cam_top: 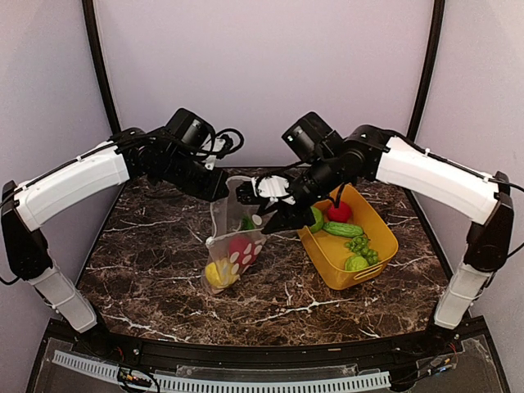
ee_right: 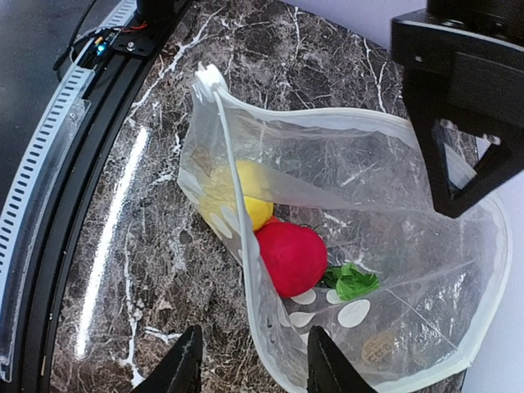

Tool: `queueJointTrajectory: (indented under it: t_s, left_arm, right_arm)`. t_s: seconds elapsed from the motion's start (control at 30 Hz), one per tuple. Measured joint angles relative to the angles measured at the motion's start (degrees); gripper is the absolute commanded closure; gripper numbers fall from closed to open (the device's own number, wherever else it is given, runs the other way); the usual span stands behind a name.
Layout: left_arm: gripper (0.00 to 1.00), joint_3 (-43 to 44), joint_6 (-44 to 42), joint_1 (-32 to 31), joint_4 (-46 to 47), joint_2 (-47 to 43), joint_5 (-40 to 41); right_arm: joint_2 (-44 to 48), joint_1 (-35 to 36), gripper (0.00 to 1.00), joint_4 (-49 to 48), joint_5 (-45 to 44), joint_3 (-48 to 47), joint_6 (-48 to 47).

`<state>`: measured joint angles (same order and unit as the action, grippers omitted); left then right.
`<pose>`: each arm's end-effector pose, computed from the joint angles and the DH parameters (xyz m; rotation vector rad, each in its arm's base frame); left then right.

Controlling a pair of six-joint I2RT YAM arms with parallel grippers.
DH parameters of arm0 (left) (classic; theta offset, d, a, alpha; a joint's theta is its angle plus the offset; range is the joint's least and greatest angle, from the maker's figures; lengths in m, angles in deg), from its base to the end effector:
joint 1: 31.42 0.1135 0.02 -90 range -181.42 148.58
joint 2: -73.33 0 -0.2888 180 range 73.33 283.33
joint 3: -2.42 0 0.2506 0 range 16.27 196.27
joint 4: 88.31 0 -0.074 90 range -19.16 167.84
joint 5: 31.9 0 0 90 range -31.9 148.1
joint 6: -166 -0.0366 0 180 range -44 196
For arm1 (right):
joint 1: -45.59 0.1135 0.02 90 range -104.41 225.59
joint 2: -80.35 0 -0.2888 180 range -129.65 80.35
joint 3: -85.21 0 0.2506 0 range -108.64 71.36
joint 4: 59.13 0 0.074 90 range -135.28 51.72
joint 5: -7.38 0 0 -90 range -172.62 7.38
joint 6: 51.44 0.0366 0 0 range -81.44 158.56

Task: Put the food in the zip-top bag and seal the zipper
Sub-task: Adjust the zipper food storage bag at the center of the board, then pick up the fake fruit from the bin.

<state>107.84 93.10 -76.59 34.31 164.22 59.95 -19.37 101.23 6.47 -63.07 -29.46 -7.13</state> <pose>0.2463 -0.2461 0.3899 0.5595 2.3070 -0.5028 0.2042 0.3203 0.3789 -1.9849 1.4321 0.4950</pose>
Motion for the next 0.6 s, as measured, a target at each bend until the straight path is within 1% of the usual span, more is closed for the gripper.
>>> queueJointTrajectory:
  t_s: [0.1,0.2,0.3,0.4,0.6]
  left_arm:
    - [0.99,-0.07,0.00,0.00,0.28,-0.17,0.15]
    - [0.99,-0.66,0.00,0.00,0.92,-0.61,0.24]
    - [0.99,-1.79,0.02,0.00,1.92,-1.25,0.35]
    - [0.99,-2.67,0.02,0.00,2.64,-1.86,0.37]
    - [0.99,-3.69,0.04,0.00,4.02,-2.36,0.33]
  right_arm:
    - [1.99,-2.01,0.56,1.31,2.12,-0.02,1.29]
    - [4.79,-6.73,0.54,1.84,4.55,-0.02,2.84]
    - [7.89,-13.14,0.52,1.27,6.80,0.79,4.46]
    - [10.51,-19.30,0.52,0.44,8.81,3.21,5.88]
    - [10.78,-27.26,0.51,-1.66,10.51,9.16,8.59]
